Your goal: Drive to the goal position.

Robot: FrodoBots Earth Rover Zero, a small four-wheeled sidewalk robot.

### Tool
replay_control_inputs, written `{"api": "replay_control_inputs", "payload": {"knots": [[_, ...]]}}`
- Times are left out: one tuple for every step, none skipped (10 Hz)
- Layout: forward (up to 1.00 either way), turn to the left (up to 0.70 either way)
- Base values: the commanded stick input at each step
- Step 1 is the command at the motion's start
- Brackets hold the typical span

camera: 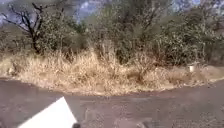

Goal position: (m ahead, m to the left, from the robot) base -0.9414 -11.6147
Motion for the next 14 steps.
{"api": "replay_control_inputs", "payload": {"knots": [[0.0,-0.5],[0.0,-0.5],[0.0,-0.5],[0.0,-0.5],[0.0,-0.5],[0.0,-0.5],[0.0,-0.5],[0.0,-0.5],[0.0,-0.5],[0.0,-0.5],[0.0,-0.5],[0.0,-0.5],[0.0,-0.5],[0.0,-0.5]]}}
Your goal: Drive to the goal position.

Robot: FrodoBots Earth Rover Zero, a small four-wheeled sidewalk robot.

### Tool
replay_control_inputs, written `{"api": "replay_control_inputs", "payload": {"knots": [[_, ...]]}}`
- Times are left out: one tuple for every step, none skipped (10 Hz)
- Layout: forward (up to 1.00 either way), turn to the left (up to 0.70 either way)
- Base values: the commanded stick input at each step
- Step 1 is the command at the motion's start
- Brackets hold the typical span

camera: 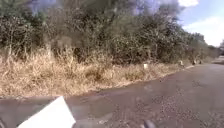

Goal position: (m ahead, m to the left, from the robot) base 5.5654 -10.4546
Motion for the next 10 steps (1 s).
{"api": "replay_control_inputs", "payload": {"knots": [[0.0,-0.5],[0.0,-0.5],[0.0,-0.5],[0.0,-0.5],[0.0,-0.5],[0.0,-0.5],[0.0,-0.5],[0.0,-0.23],[0.0,0.0],[0.0,0.0]]}}
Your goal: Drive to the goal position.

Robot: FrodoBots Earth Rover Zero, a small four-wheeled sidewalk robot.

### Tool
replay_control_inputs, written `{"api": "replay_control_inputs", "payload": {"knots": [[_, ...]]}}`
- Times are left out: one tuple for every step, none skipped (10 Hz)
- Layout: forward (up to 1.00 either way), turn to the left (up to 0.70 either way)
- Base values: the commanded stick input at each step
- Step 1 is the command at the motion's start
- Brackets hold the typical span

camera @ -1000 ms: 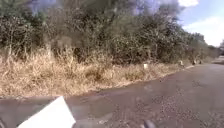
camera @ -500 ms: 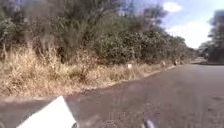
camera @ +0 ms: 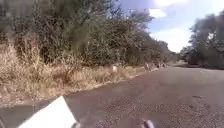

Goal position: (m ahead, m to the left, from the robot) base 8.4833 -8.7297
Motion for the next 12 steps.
{"api": "replay_control_inputs", "payload": {"knots": [[0.0,0.0],[0.0,0.0],[0.0,0.0],[0.0,0.0],[0.0,0.0],[0.0,0.0],[0.0,0.0],[0.0,-0.1],[0.0,-0.3],[0.0,-0.5],[0.0,-0.5],[0.0,-0.5]]}}
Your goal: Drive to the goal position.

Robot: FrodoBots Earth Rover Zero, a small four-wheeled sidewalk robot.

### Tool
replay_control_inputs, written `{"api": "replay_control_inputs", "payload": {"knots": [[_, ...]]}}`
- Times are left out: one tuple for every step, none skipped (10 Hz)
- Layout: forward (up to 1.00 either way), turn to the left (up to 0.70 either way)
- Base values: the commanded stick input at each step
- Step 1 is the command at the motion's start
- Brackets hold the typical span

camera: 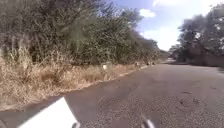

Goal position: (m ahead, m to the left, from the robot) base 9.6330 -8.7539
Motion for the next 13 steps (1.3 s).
{"api": "replay_control_inputs", "payload": {"knots": [[0.0,-0.5],[0.0,-0.5],[0.0,-0.5],[0.0,-0.5],[0.0,-0.5],[0.0,-0.5],[0.0,-0.5],[0.0,-0.5],[0.0,-0.5],[0.0,-0.5],[0.0,-0.5],[0.0,-0.5],[0.0,-0.5]]}}
